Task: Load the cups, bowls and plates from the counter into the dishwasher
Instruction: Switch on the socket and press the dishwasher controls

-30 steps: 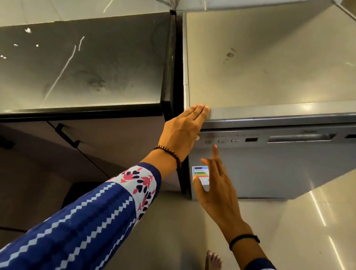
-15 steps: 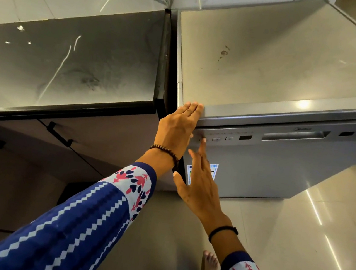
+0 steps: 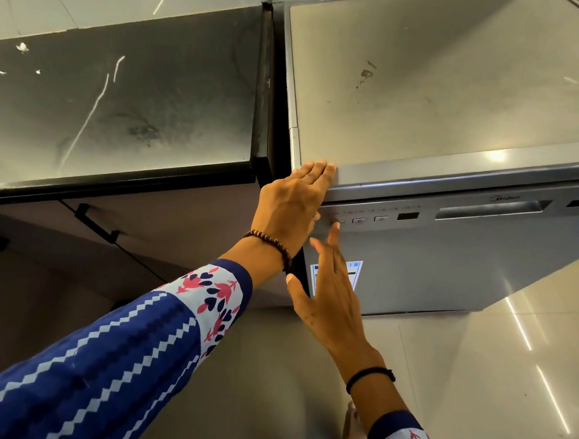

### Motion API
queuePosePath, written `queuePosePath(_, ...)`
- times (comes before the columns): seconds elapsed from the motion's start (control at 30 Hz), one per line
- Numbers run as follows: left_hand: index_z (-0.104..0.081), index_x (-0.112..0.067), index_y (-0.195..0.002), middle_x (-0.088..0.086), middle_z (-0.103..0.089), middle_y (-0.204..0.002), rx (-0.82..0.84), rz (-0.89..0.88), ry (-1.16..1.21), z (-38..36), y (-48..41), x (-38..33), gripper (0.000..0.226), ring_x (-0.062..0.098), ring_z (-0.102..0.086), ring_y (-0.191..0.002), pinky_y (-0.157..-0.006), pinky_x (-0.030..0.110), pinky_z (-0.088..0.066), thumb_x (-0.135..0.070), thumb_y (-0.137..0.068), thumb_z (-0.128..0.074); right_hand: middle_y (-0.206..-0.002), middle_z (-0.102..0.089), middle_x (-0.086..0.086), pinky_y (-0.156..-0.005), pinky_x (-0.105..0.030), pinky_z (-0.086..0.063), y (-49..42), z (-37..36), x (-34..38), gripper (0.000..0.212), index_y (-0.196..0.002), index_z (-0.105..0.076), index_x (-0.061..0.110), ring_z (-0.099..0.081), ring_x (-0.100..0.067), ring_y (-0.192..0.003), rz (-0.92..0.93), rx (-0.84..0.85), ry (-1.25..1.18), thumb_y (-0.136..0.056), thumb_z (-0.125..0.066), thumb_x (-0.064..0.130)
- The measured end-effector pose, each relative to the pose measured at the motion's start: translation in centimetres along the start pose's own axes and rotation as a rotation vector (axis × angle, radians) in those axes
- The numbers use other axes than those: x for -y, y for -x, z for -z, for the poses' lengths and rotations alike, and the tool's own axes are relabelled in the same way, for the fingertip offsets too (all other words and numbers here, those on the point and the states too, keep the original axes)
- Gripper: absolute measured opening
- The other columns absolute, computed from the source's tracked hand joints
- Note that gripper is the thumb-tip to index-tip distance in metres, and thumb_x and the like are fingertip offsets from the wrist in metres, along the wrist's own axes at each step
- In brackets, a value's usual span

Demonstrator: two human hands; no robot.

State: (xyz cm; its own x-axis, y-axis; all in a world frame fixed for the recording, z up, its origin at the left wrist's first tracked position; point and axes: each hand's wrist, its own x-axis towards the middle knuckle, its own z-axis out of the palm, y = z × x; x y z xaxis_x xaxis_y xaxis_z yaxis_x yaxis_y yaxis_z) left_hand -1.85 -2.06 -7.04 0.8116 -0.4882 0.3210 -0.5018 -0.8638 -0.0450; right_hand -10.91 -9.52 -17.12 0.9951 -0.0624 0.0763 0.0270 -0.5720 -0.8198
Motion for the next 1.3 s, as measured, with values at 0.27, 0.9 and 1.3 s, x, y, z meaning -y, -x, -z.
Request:
queuePosePath(0.27, -0.067, -0.010, -0.121, 0.006, -0.070, -0.117, -0.117, -0.011, -0.012, -1.2, -0.3, 0.1, 0.072, 0.021, -0.068, -0.105, -0.062, 0.030, -0.060, -0.010, -0.054, -0.093, -0.156, 0.027, 0.008, -0.114, -0.028, -0.016, -0.7, -1.0, 0.4, 0.083, -0.156, -0.015, 0.020, -0.007, -0.026, -0.155, -0.019, 0.052, -0.065, -0.087, -0.056, 0.040)
queuePosePath(0.9, -0.052, -0.015, -0.135, 0.001, -0.059, -0.133, 0.028, 0.101, 0.068, 0.6, -0.4, -0.6, 0.064, 0.019, -0.064, -0.111, -0.076, 0.030, -0.057, -0.005, -0.076, -0.076, -0.151, -0.044, -0.016, -0.099, -0.035, -0.045, 0.3, 4.0, 2.8, 0.066, -0.148, -0.032, 0.009, -0.049, -0.035, -0.133, -0.130, -0.021, -0.017, -0.096, -0.063, 0.034)
queuePosePath(1.3, -0.046, -0.012, -0.141, 0.006, -0.051, -0.142, 0.043, 0.036, 0.152, 1.5, 0.3, -0.2, 0.056, 0.024, -0.056, -0.123, -0.090, 0.032, -0.050, 0.001, -0.088, -0.061, -0.130, -0.063, -0.013, -0.090, -0.028, -0.046, 0.8, 6.7, 4.1, 0.040, -0.128, -0.057, 0.006, -0.061, -0.026, -0.118, -0.184, -0.080, 0.016, -0.098, -0.060, 0.032)
